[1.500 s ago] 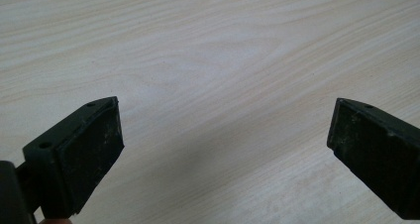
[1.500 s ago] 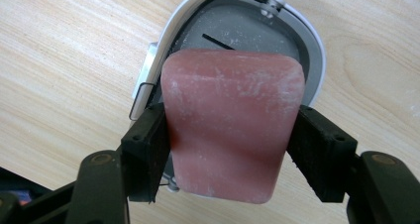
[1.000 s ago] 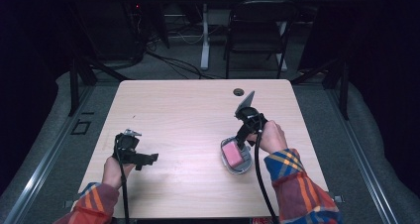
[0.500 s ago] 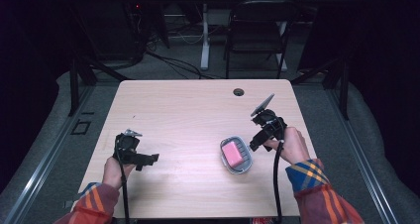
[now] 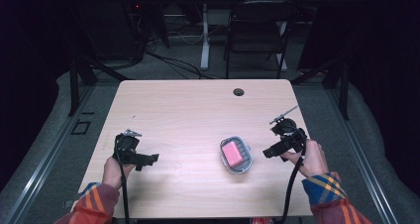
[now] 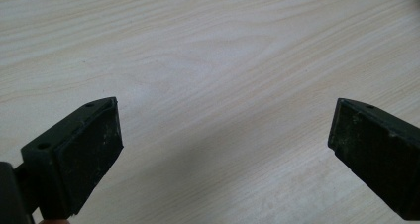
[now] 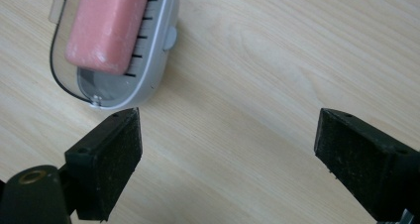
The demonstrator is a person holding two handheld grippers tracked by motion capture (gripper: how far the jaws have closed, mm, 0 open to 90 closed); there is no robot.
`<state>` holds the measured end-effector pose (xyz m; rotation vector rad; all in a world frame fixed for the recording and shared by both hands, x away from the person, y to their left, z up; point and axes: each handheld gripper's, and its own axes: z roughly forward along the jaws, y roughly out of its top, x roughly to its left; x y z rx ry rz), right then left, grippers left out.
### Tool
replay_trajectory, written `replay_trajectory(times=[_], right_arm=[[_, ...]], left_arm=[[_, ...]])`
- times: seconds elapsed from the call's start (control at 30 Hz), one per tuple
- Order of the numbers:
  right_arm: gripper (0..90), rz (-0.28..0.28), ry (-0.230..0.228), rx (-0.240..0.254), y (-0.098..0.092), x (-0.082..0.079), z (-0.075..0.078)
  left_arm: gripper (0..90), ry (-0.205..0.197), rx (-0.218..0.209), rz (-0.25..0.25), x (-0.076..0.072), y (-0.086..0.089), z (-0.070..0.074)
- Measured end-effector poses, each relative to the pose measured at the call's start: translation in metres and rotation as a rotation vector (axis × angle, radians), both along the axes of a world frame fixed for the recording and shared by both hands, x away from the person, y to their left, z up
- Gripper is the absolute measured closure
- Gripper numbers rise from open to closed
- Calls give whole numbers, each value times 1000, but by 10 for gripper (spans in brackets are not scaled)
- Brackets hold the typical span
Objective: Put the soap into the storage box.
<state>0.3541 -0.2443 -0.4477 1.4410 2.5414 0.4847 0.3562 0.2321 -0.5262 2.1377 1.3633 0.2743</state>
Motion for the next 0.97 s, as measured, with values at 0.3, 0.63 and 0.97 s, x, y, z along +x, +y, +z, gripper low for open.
replay_trajectory(times=[0.3,0.63,0.97], right_arm=[[61,-39,-40,9,-30,-20,-19],[49,-59,-55,16,-53,-50,-57],[62,-31,-12,6,-53,-53,-72]], left_arm=[[3,3,3,-2,0,0,0],[3,10,5,2,1,0,-2],[2,16,-6,-15,3,0,-4]])
